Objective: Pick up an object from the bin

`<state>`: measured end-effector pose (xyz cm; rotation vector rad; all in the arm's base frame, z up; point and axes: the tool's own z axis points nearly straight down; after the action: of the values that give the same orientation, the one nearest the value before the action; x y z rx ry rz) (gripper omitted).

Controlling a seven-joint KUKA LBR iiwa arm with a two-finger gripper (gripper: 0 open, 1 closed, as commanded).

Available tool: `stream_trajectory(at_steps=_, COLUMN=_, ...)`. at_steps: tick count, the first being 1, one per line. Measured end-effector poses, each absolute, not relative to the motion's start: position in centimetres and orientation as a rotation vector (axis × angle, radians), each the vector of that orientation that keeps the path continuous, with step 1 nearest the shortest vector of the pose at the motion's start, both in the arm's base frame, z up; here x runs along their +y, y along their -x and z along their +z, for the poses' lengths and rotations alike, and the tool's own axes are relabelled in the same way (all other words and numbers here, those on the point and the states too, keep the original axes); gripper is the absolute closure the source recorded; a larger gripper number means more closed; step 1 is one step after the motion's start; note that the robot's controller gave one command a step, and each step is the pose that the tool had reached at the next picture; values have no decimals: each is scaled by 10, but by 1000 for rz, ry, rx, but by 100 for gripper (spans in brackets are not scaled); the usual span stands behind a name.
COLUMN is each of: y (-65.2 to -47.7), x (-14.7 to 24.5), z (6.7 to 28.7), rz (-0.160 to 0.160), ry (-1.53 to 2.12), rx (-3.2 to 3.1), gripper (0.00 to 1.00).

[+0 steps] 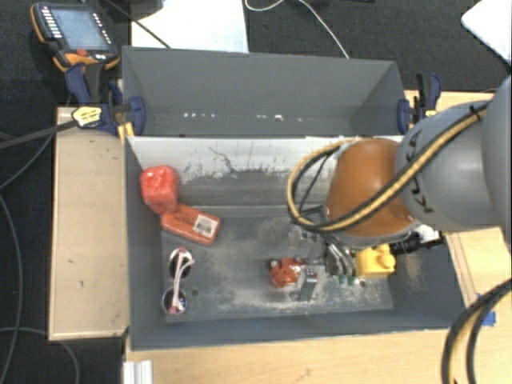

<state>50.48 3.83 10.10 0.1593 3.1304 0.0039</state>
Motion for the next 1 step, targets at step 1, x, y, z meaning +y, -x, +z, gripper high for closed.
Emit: stream_trajectory(at_steps=1, y=-509, x=33, z=70, rz=2, ry=12, rx=3142, gripper=0)
